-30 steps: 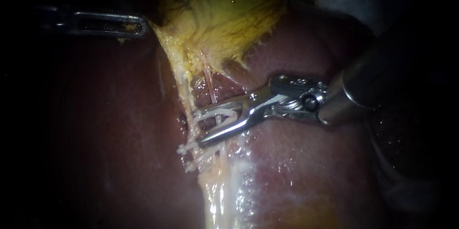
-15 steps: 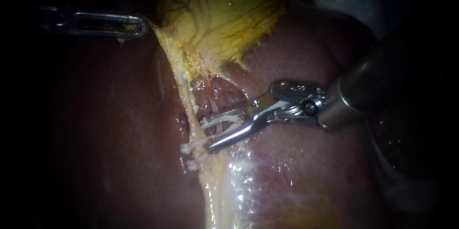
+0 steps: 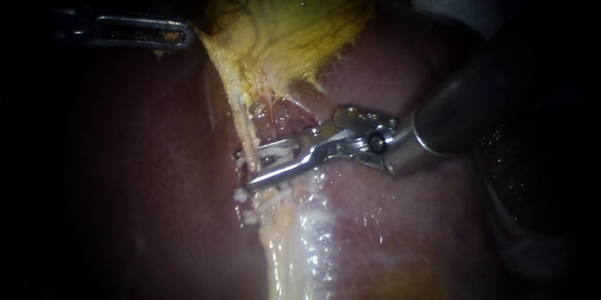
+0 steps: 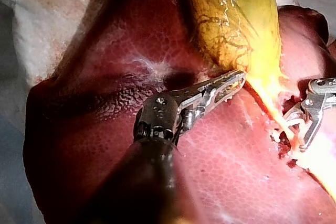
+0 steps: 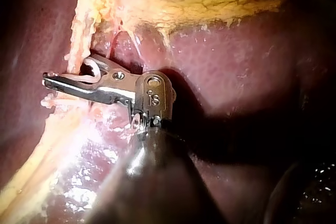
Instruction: Clipping third clip left tube
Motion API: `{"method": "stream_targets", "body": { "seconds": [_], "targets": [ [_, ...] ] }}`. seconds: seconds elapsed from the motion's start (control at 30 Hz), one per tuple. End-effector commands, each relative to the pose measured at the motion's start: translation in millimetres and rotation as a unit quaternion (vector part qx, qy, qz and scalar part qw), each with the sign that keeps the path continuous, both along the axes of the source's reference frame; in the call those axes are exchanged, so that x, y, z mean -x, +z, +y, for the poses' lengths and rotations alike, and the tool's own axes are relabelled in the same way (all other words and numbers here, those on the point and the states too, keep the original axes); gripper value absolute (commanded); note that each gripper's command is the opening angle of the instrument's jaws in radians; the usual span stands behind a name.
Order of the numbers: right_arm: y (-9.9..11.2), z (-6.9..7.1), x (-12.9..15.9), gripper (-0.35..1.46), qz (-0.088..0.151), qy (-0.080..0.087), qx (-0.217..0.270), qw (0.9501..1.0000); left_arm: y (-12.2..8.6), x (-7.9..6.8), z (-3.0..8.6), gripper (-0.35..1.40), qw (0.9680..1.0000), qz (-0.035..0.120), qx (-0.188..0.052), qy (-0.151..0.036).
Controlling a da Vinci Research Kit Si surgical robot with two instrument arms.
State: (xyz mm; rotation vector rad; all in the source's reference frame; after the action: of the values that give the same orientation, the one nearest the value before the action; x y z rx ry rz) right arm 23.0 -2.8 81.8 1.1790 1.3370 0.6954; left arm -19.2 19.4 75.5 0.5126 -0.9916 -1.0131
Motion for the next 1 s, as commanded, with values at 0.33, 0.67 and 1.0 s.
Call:
{"method": "stream_targets", "body": {
  "seconds": [0.33, 0.67, 1.0],
  "targets": [
    [-3.8, 1.2, -1.2, 0.53, -0.007, 0.033, -0.023, 0.9991, 0.0, 0.0, 0.0, -0.35, 1.0, 0.0, 0.0, 0.0],
    [-4.5, 2.1, -2.1, 0.32, -0.01, 0.03, -0.037, 0.9988, 0.0, 0.1, 0.0, -0.35, 1.0, 0.0, 0.0, 0.0],
    [-4.8, 2.6, -1.7, -0.35, -0.015, 0.024, -0.049, 0.9984, 0.0, 0.1, 0.0, -0.35, 1.0, 0.0, 0.0, 0.0]
  ]
}}
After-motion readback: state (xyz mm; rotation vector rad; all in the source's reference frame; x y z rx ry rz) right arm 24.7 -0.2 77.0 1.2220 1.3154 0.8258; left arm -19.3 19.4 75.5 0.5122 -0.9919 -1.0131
